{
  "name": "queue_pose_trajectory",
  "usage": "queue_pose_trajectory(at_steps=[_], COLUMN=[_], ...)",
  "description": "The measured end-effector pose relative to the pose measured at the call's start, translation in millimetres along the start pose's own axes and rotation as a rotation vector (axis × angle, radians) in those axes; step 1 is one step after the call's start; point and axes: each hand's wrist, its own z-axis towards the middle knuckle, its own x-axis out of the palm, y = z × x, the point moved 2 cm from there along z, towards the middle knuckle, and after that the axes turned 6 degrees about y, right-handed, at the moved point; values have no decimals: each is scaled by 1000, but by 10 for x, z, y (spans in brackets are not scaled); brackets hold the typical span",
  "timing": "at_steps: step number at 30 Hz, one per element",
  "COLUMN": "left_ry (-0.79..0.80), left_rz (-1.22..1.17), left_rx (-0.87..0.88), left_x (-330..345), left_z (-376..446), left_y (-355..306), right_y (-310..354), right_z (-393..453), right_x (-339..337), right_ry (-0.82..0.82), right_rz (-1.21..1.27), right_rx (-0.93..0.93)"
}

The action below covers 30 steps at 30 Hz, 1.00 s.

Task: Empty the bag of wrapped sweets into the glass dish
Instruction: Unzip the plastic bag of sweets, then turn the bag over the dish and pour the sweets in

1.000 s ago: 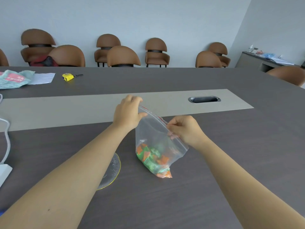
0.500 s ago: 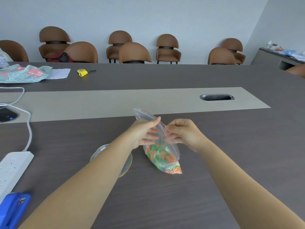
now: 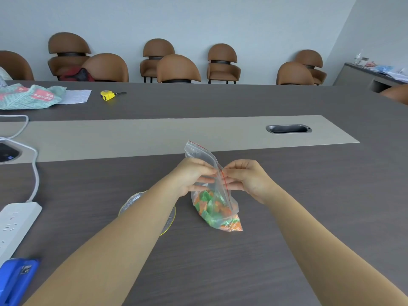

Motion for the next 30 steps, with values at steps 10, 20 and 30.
queue_pose_trajectory(at_steps=[10,20,30], left_ry=[-158,-446,-191], left_rz=[-244,-397,100], left_rx=[83,163,116], left_x=[-169,-619,-413], left_z=[-13,45,-34], left_y=[-119,-165,254], right_y=[94,202,182], right_z=[47,143,272], right_x=[-193,-323,-151], right_ry=[-313,-519,-280], right_rz=[127,23,-94], right_rx=[-40,-118,-191])
